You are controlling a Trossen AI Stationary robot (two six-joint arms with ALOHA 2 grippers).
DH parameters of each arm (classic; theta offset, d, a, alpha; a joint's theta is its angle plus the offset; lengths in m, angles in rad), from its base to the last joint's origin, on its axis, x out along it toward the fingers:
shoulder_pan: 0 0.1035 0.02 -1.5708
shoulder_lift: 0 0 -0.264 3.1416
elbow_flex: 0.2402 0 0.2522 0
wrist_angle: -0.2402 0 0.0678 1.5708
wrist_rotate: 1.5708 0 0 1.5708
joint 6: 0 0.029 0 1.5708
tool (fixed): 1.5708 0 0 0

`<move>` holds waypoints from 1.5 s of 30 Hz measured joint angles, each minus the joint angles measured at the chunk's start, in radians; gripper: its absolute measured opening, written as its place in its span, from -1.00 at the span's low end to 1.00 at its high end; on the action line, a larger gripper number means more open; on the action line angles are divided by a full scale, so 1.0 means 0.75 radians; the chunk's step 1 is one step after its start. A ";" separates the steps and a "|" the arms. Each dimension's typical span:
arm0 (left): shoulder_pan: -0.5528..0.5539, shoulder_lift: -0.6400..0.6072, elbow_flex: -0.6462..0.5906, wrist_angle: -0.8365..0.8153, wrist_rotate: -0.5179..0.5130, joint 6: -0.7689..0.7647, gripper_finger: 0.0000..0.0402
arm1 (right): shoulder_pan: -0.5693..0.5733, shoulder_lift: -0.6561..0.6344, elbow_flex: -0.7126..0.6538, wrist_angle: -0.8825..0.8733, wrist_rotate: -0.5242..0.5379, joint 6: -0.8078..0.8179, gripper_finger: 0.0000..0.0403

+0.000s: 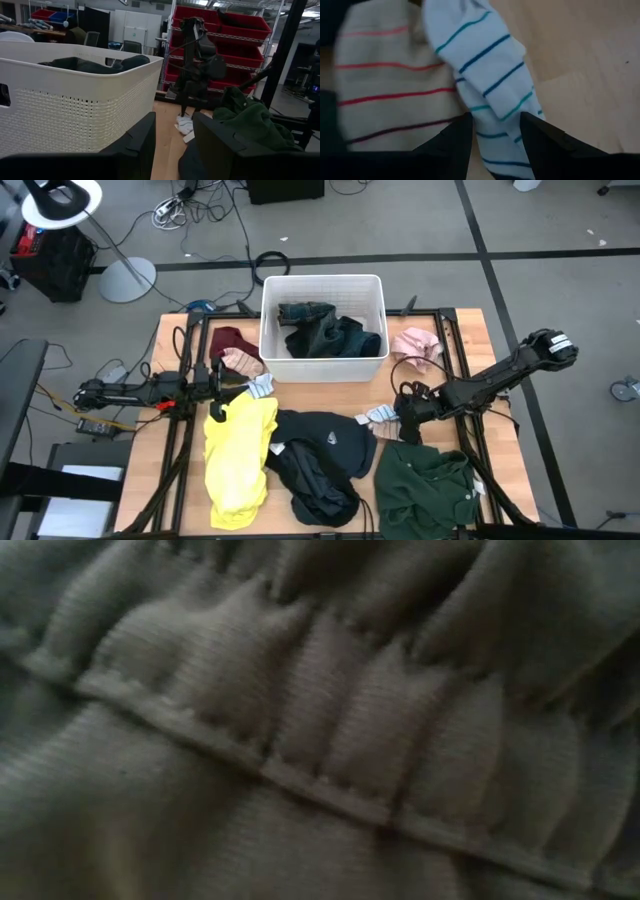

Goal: Sort clothes
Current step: Put the right white striped sock into the white bin

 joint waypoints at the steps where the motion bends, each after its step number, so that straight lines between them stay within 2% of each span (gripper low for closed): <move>1: 0.000 0.000 0.000 0.000 0.000 0.000 -0.32 | -0.012 0.000 -0.021 0.031 0.005 -0.004 -0.20; 7: 0.000 0.000 -0.001 0.000 0.000 0.000 -0.32 | -0.048 0.000 -0.076 0.110 -0.003 0.007 -0.37; 14: -0.001 0.000 -0.001 0.000 0.000 0.000 -0.32 | -0.048 -0.001 -0.029 0.101 -0.039 0.191 -0.94; 18: 0.000 0.000 -0.001 0.000 0.000 0.000 -0.32 | -0.045 -0.001 0.074 0.006 -0.040 0.388 -0.94; 27: 0.000 0.000 -0.001 0.000 0.000 0.000 -0.32 | 0.018 -0.001 0.589 -0.615 0.058 0.598 -0.98; 34: 0.000 0.000 -0.001 0.000 0.000 0.000 -0.32 | 0.036 0.030 0.968 -0.867 0.101 0.686 -0.99; 41: 0.000 0.000 -0.001 0.061 0.000 -0.001 -0.32 | 0.004 0.254 1.400 -1.098 0.121 0.587 -1.00; 45: 0.000 0.000 -0.001 0.140 0.000 -0.001 -0.32 | -0.052 0.398 1.663 -1.129 0.182 0.443 -1.00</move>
